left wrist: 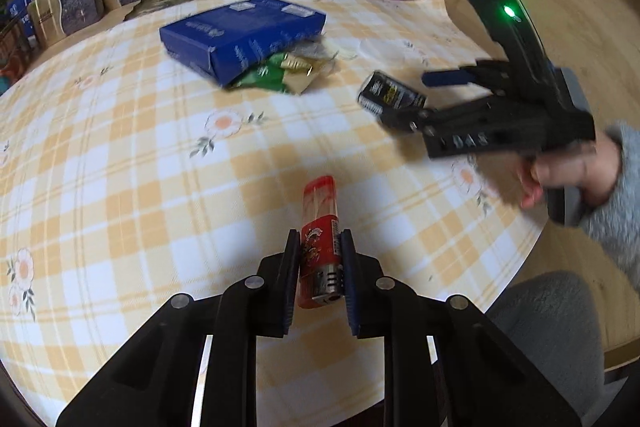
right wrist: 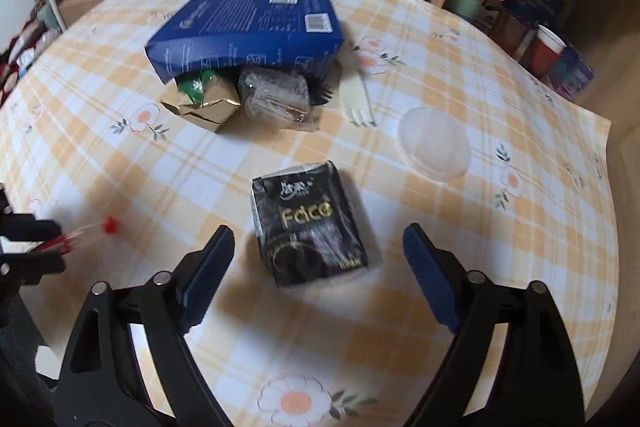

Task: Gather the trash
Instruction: 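Grasp the black Fdo snack packet with the right tool, then drop the lighter into the bin with the left tool while the right tool carries the black packet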

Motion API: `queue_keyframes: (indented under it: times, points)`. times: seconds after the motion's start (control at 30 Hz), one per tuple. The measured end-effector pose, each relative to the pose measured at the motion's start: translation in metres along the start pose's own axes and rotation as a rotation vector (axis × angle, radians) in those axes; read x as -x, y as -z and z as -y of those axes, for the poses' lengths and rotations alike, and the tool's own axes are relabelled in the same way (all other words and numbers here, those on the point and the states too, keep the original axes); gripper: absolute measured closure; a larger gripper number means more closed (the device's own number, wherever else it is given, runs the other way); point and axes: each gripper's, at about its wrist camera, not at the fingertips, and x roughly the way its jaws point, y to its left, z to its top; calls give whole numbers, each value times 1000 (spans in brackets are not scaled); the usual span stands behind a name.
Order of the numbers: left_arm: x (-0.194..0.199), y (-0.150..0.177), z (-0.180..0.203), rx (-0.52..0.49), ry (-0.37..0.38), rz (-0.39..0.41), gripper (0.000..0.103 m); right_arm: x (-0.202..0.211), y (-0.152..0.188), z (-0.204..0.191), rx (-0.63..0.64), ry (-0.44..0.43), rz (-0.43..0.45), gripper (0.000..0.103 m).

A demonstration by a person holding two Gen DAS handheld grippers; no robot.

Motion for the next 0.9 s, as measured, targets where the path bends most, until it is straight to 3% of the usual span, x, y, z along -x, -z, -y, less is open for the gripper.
queue_keyframes:
  times: [0.1, 0.37, 0.67, 0.9]
  points:
    - [-6, 5, 0, -23, -3, -28, 85, -7, -2, -1, -13, -27, -14, 48]
    - [-20, 0, 8, -63, -33, -51, 81, 8, 7, 2, -75, -83, 44, 68]
    - [-31, -16, 12, -59, -66, -67, 81, 54, 47, 4, -316, -194, 183, 72]
    - [-18, 0, 14, -21, -10, -62, 82, 96, 100, -19, -416, -250, 250, 73]
